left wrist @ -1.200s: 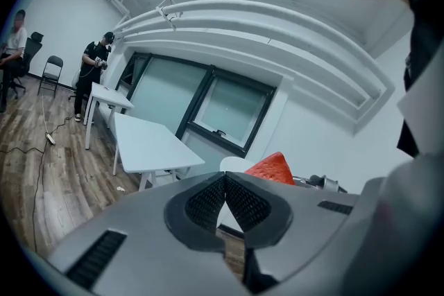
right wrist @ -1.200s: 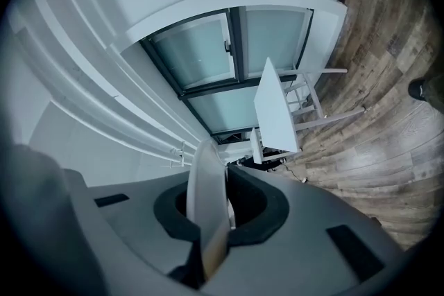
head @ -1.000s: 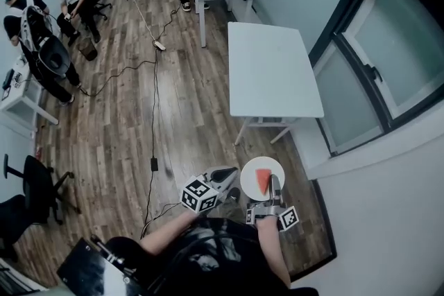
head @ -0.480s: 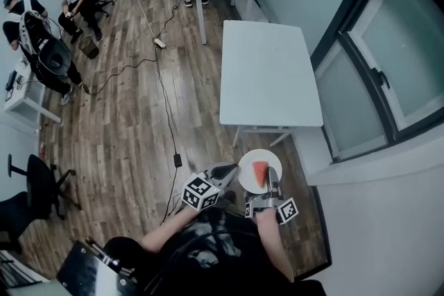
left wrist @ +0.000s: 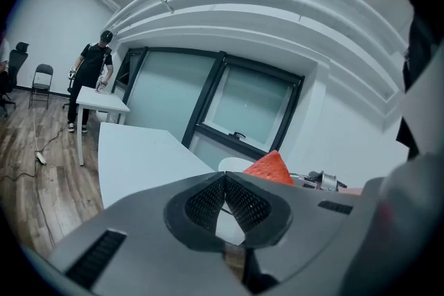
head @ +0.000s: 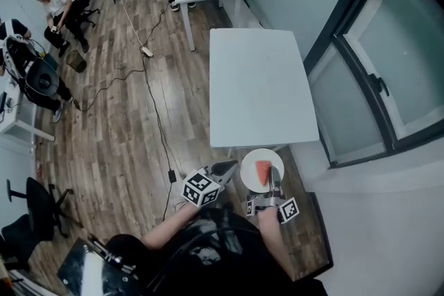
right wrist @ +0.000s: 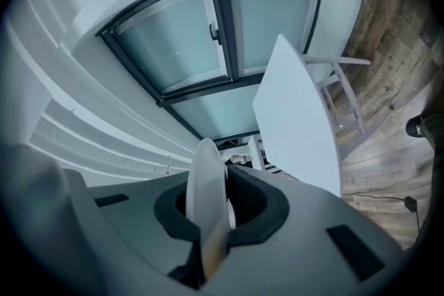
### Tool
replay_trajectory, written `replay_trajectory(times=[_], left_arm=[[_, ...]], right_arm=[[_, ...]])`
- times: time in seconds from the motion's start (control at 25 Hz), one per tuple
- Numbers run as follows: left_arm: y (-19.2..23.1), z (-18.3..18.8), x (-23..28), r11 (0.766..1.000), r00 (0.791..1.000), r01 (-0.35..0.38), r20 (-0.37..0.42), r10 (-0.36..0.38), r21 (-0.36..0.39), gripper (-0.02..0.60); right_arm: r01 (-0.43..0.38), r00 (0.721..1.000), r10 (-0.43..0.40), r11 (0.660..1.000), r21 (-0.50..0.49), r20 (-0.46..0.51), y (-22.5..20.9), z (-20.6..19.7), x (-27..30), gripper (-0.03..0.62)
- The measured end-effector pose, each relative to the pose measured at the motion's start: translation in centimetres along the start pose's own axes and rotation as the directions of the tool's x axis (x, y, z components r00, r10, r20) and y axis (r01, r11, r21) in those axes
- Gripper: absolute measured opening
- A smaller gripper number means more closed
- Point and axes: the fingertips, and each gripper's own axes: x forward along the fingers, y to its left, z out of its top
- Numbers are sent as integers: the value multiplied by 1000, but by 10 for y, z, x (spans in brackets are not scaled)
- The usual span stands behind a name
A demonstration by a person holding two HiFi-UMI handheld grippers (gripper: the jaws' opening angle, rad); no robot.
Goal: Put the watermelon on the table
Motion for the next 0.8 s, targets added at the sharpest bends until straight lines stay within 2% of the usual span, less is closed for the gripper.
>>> replay_trajectory(times=[0.16, 0.36, 0.48, 0.64, 0.8], left_arm=[[42, 33, 32, 999, 999, 51, 2, -51, 16, 5], [83, 64, 65, 990, 991, 131, 1, -131, -60, 5], [95, 75, 86, 984, 985, 171, -19, -172, -45, 5], [104, 79, 112, 981, 982, 184, -24, -186, -60, 5], [115, 79, 146, 983, 986, 160, -32, -163, -94, 5]], right_arm=[[7, 1000, -7, 999, -52, 9, 10, 4, 52, 26], [-22, 997, 27, 998, -60, 76, 20, 12, 97, 26], [-15, 995, 22, 998, -66, 99, 20, 19, 115, 26], [22, 992, -15, 998, -55, 121, 9, 40, 133, 26], [38, 993, -34, 999, -36, 112, 1, 73, 163, 26]])
